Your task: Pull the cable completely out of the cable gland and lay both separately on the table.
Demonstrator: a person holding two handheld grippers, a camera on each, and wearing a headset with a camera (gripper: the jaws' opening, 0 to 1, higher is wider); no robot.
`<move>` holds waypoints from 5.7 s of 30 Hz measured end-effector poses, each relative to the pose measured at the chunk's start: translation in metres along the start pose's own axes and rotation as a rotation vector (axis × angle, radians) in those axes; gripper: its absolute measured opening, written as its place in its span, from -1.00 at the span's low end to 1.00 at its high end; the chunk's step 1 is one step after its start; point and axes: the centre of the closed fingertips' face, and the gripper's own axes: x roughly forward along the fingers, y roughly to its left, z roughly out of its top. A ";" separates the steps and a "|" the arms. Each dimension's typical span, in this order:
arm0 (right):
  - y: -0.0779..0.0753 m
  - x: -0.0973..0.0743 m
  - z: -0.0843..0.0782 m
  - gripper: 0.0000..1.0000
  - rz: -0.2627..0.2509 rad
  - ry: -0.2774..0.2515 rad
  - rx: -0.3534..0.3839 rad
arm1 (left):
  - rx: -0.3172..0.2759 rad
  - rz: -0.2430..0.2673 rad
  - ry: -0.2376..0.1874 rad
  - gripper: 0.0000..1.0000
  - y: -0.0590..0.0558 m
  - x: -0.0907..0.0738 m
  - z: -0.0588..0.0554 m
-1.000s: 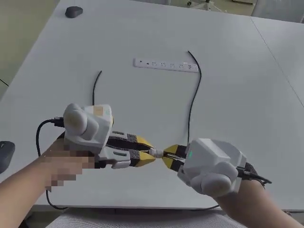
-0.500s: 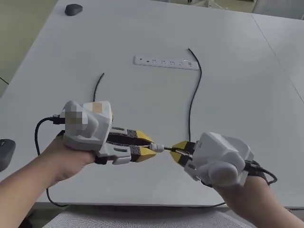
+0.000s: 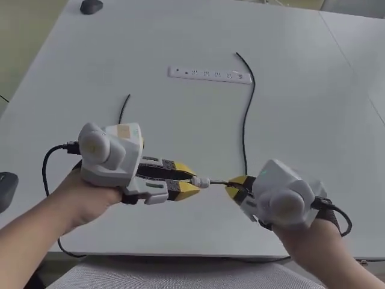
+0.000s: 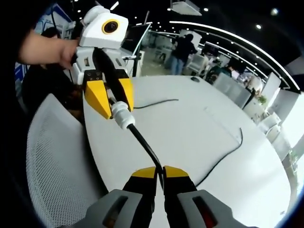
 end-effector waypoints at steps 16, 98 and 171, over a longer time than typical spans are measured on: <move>-0.025 0.011 -0.054 -1.00 -0.043 0.060 0.436 | 0.008 -0.001 -0.001 -0.70 -0.007 0.006 0.001; -0.001 -0.010 0.013 -1.00 -0.047 -0.012 0.126 | -0.032 0.062 -0.015 -0.71 0.008 0.005 0.006; 0.021 -0.008 0.056 -0.84 -0.004 -0.018 -0.286 | -0.016 0.080 0.004 -0.70 0.013 0.000 0.001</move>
